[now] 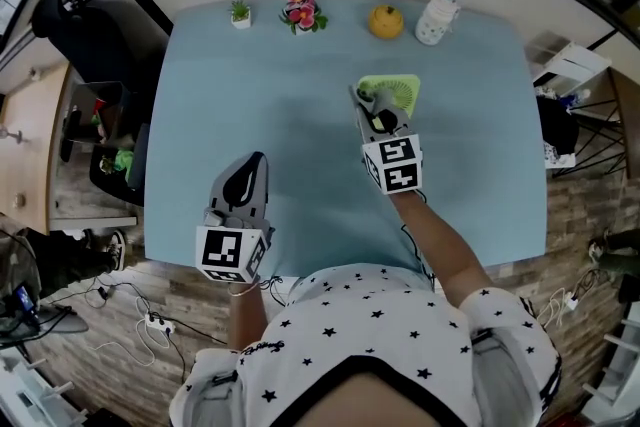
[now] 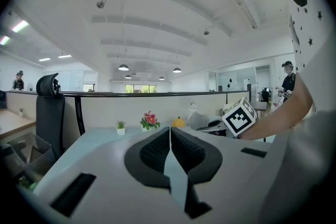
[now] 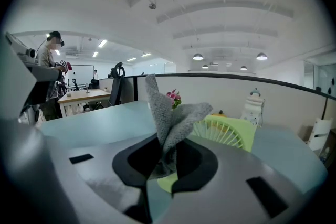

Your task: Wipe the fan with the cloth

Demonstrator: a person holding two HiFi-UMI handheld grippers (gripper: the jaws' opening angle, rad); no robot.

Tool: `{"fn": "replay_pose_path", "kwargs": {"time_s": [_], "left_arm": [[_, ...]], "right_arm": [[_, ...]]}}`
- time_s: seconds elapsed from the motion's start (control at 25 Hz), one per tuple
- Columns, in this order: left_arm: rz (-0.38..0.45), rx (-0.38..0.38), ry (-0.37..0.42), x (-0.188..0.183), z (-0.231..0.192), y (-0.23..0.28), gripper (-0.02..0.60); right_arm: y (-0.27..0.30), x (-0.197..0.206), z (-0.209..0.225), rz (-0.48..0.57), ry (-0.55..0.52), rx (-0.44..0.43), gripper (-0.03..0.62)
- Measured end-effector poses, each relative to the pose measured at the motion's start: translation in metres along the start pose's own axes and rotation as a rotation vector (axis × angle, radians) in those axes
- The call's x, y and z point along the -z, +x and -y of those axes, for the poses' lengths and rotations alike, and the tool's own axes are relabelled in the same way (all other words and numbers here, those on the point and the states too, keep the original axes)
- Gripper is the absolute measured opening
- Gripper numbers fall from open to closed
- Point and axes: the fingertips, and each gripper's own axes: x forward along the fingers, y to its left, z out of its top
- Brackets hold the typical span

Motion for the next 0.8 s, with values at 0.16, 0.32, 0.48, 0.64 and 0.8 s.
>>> {"fn": "replay_pose_path", "kwargs": {"time_s": [0.16,0.32,0.48,0.64,0.8], "left_arm": [[-0.006,-0.014,-0.004,0.001,-0.002,-0.002,0.031],[-0.007,-0.006,-0.001,0.001,0.001,0.001,0.031],[-0.007,0.008,0.003,0.0,0.007,0.006,0.031],[-0.01,0.016,0.005,0.001,0.011,0.006,0.031],[-0.01,0.017,0.008,0.0,0.013,0.008,0.031]], "right_arm": [[0.006,0.01,0.001,-0.035,-0.005,0.008,0.049],[0.003,0.015,0.016,-0.04,0.005,0.041,0.051],[-0.007,0.015,0.038,-0.032,0.027,0.08,0.051],[-0.02,0.018,0.063,-0.028,0.048,0.133,0.051],[-0.032,0.03,0.09,-0.043,0.075,0.185,0.051]]}}
